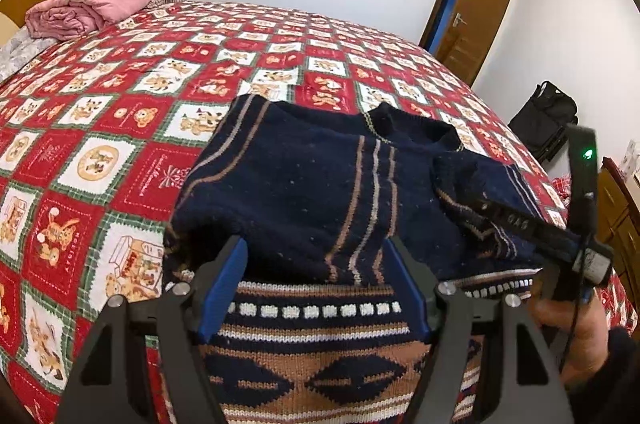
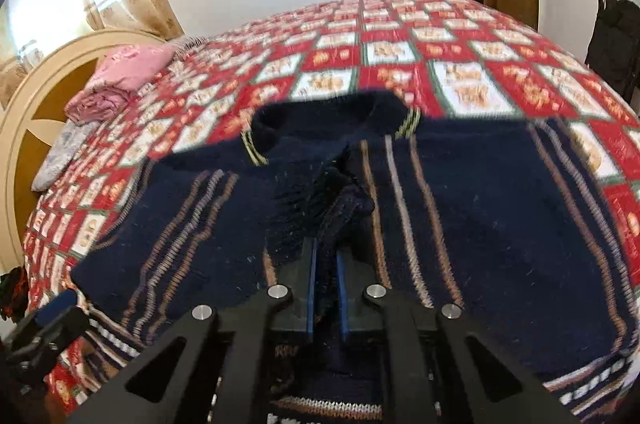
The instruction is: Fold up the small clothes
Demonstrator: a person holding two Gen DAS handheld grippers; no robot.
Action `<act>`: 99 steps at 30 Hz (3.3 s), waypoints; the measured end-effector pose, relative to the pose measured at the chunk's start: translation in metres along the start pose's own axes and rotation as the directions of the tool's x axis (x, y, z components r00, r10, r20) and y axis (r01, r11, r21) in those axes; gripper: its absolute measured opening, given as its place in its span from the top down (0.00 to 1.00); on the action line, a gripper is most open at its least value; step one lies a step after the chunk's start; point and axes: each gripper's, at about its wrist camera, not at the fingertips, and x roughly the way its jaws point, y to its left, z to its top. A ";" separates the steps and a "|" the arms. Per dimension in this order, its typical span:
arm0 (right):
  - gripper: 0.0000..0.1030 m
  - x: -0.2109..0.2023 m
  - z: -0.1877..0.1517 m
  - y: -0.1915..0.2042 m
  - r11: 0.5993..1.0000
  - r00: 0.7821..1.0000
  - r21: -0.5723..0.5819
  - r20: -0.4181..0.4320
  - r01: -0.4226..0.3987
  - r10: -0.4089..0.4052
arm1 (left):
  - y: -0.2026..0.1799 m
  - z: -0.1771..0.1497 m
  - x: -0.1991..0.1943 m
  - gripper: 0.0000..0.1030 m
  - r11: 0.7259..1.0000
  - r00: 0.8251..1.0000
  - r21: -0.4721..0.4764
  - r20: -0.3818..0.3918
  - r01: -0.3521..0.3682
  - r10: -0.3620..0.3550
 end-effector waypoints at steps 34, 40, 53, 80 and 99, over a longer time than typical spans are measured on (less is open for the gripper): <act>0.46 -0.056 0.004 -0.136 0.982 0.996 0.165 -0.019 0.086 -0.084 | 0.019 0.012 0.012 0.29 0.997 0.997 -0.014 -0.020 -0.071 0.070; 0.71 0.010 0.003 -0.113 0.981 0.975 0.002 -0.104 0.196 -0.194 | 0.021 0.011 0.007 0.29 0.996 0.995 -0.011 -0.022 -0.093 0.093; 0.86 0.005 0.026 -0.100 0.928 0.946 -0.182 0.059 0.325 -0.320 | 0.027 0.014 0.019 0.29 0.988 0.987 -0.008 -0.022 -0.157 0.157; 0.77 -0.001 -0.033 -0.041 0.959 0.979 -0.213 -0.038 0.188 -0.200 | -0.022 -0.006 0.051 0.28 0.948 0.968 0.205 -0.003 -0.244 0.250; 0.63 -0.150 -0.046 -0.014 0.987 0.994 0.132 0.073 -0.090 0.081 | -0.033 -0.019 -0.033 0.24 0.969 0.974 0.111 0.076 -0.219 0.212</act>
